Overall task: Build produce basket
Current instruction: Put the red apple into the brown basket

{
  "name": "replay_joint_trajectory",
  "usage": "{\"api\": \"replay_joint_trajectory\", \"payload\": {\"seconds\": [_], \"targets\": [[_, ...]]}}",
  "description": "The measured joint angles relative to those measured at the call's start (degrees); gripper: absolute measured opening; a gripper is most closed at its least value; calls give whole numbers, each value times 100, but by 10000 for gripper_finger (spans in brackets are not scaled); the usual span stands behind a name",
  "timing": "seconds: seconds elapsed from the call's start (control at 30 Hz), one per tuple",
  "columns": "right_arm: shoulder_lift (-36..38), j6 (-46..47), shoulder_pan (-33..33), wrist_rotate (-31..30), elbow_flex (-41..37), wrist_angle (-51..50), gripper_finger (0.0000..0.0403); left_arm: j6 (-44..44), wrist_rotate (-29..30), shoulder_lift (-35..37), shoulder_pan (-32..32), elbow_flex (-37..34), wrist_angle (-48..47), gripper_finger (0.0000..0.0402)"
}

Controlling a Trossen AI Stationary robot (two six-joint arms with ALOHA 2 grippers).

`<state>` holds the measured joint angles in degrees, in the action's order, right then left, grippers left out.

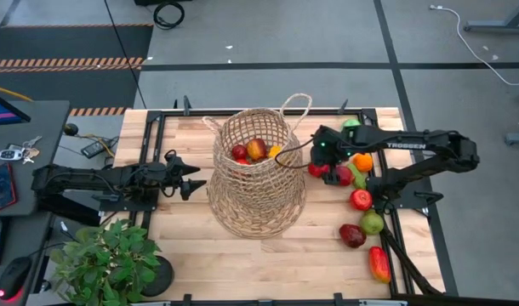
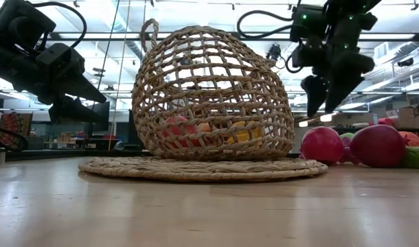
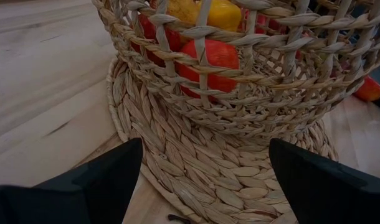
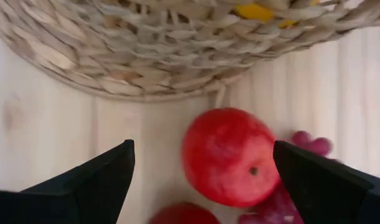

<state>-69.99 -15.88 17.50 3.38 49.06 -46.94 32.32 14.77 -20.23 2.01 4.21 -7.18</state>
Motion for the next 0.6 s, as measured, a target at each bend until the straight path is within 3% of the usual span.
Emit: {"api": "replay_joint_trajectory", "payload": {"seconds": [0.6], "targets": [[-794, -409, 551, 116, -409, 508, 399, 0, -1, 0, -1, 2, 0, 357]]}}
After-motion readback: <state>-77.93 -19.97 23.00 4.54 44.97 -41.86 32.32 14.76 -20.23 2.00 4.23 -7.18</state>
